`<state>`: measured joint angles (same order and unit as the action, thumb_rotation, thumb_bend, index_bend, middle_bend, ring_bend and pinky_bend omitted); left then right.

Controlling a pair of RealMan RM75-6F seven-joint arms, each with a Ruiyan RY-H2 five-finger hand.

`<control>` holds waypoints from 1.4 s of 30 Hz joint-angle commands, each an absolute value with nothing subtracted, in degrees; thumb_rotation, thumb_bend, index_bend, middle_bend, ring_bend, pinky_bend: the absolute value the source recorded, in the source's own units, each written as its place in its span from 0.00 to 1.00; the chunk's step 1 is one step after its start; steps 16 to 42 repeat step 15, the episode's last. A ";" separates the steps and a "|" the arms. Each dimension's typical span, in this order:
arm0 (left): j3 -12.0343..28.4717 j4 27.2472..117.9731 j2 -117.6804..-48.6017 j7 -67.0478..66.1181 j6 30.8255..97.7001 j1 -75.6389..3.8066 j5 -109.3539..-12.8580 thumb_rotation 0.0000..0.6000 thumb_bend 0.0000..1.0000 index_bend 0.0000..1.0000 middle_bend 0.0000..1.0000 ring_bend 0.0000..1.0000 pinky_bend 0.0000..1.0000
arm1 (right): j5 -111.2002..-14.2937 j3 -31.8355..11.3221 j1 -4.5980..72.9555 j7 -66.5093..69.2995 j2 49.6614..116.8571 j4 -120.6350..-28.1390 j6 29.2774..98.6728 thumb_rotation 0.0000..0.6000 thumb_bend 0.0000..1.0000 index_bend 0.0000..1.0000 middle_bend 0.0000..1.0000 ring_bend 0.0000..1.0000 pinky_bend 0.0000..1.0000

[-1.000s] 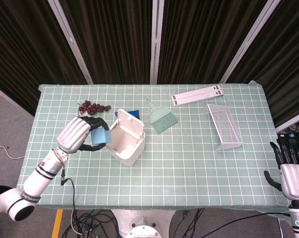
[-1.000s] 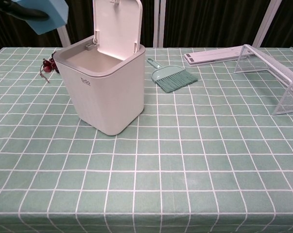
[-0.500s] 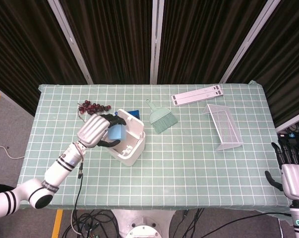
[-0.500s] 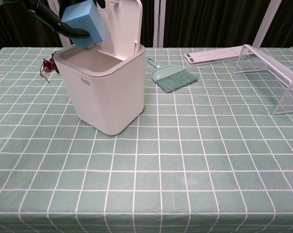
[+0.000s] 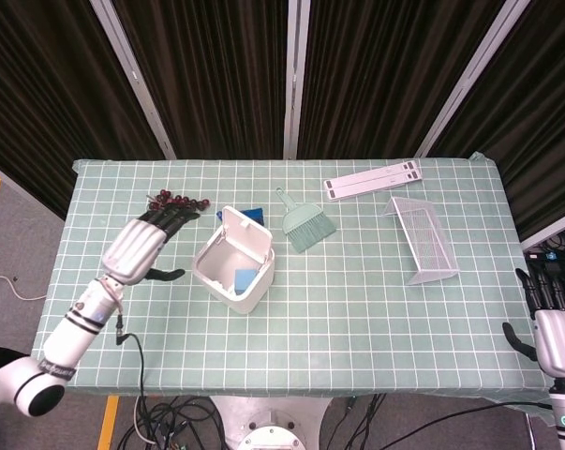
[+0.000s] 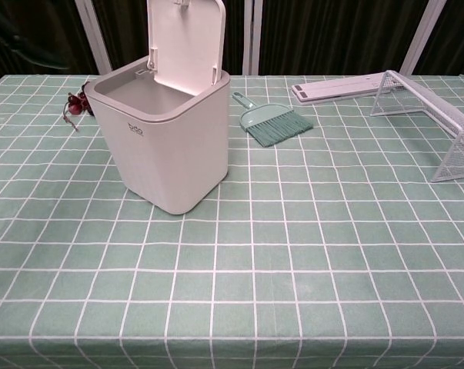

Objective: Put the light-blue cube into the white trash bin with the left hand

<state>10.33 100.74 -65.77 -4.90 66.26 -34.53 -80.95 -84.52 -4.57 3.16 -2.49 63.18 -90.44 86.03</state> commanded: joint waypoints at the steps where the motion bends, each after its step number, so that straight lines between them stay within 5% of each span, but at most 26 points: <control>1: 5.43 101.47 -62.98 -9.29 74.08 -27.22 -82.83 1.00 0.05 0.18 0.16 0.12 0.31 | -84.64 -4.56 2.96 -2.32 63.12 -90.48 86.37 1.00 0.22 0.00 0.00 0.00 0.00; 5: 0.31 94.17 -67.25 -16.10 85.52 -19.00 -88.55 1.00 0.07 0.22 0.16 0.12 0.29 | -84.75 -4.49 2.65 -2.29 63.16 -90.64 86.88 1.00 0.22 0.00 0.00 0.00 0.00; 11: -3.81 87.63 -73.39 -14.66 92.31 -9.82 -87.41 1.00 0.07 0.22 0.16 0.12 0.27 | -84.59 -3.92 2.65 -2.31 64.55 -89.52 86.00 1.00 0.22 0.00 0.00 0.00 0.00; 42: -4.58 83.37 -76.11 -11.40 91.75 -7.18 -85.80 1.00 0.07 0.21 0.16 0.12 0.27 | -85.57 -3.66 2.93 -2.30 65.32 -89.03 85.98 1.00 0.22 0.00 0.00 0.00 0.00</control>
